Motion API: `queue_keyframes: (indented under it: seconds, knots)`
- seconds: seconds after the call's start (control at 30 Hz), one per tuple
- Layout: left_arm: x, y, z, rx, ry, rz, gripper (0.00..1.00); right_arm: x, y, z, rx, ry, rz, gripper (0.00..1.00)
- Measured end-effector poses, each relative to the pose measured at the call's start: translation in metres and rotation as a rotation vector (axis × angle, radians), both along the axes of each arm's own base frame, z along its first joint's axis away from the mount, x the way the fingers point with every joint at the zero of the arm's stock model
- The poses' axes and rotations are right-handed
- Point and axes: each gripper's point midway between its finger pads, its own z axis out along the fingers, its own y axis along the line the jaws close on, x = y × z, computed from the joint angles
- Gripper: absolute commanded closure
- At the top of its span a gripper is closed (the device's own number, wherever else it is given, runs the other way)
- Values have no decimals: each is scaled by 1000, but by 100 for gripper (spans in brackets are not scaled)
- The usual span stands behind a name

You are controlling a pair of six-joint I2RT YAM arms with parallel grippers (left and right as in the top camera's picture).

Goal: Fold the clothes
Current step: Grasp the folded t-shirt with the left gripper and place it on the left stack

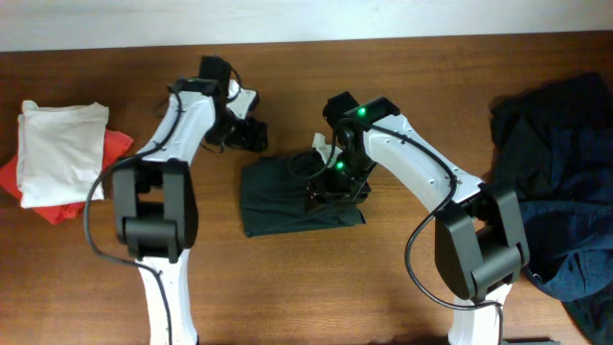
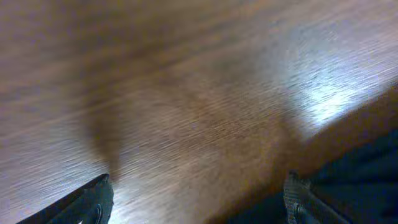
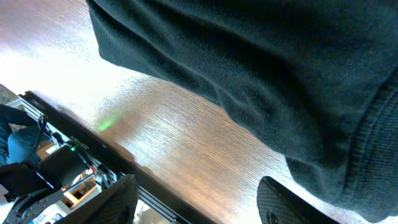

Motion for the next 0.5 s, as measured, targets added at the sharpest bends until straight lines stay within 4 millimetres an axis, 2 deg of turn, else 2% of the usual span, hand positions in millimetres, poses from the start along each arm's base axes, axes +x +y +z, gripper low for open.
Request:
queue_keyframes:
  seconds: [0.03,0.2,0.23,0.37,0.47,0.5]
  knots:
    - [-2,-2,-6,3,12,-10,13,0,1,0,1,-1,0,36]
    - [-7,-2,-7,10,41,-15,13,-2,4,-4,-18,-18,19,37]
    - [-8,-2,-7,12,44,-15,13,-3,3,-7,-24,-15,21,40]
    - [-16,2,-8,32,78,-13,13,-18,-5,-29,-58,36,22,41]
    - [-35,6,-8,49,154,-13,13,-23,-11,-54,-75,35,17,42]
    - [-49,8,-8,60,215,-13,13,-23,-19,-67,-118,28,1,42]
